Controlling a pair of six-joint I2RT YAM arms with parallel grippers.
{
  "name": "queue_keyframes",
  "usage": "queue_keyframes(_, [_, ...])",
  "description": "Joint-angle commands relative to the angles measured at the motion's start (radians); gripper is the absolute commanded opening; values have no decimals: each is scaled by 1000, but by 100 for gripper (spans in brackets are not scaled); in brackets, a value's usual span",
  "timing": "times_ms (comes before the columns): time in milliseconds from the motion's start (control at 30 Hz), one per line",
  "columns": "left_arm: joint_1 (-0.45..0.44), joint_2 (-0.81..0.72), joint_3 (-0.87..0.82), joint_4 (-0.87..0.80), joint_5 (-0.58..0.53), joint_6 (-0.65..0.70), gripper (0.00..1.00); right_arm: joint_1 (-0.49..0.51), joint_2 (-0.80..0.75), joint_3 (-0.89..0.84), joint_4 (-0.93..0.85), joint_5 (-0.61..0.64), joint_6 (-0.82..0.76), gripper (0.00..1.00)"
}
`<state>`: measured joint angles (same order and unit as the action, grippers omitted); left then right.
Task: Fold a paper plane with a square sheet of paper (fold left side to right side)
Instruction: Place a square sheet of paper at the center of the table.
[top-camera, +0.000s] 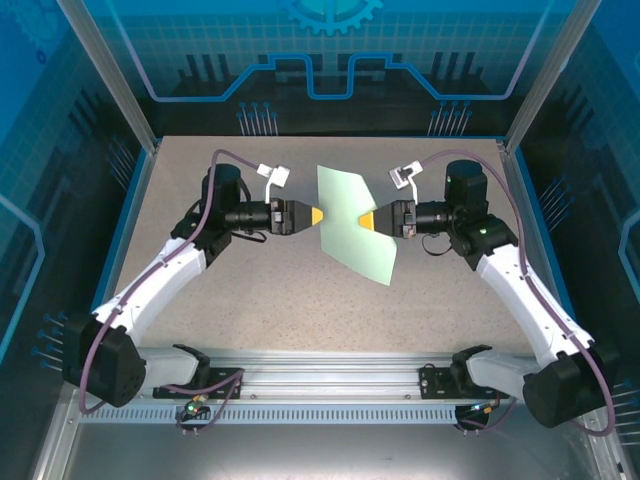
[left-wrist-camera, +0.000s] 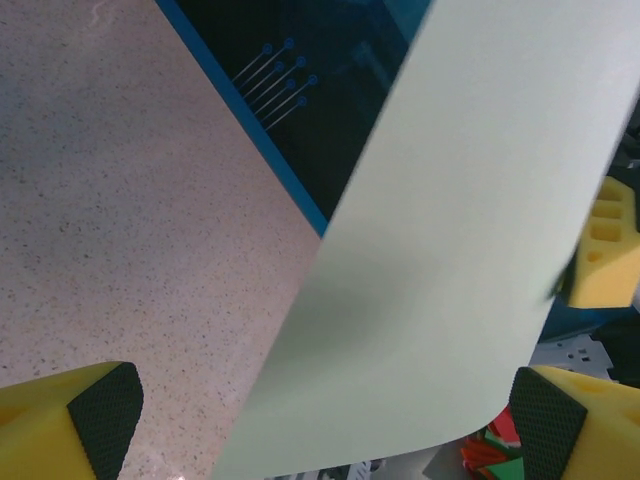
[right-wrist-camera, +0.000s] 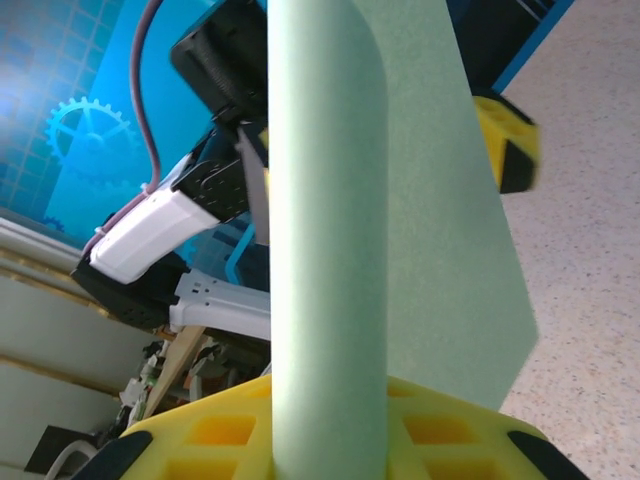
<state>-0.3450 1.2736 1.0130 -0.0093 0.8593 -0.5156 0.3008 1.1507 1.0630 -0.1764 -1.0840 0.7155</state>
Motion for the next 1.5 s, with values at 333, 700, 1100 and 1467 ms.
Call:
queue_keyframes(333, [-64,-47,26,48,85,73,82,7,14,49,-104,78,-51,24])
queue_keyframes(700, [-65,-33,-19,-2,21,87,16,-44,35,14,-232,164,-162,36])
queue_keyframes(1100, [-102,187,-124,-30,-198,-42,1,-57,101,-6,-549,731,-357,85])
queue_keyframes(1467, [-117,456,29,-258,-456,-46,3,16,348,-48,-366,735,-334,74])
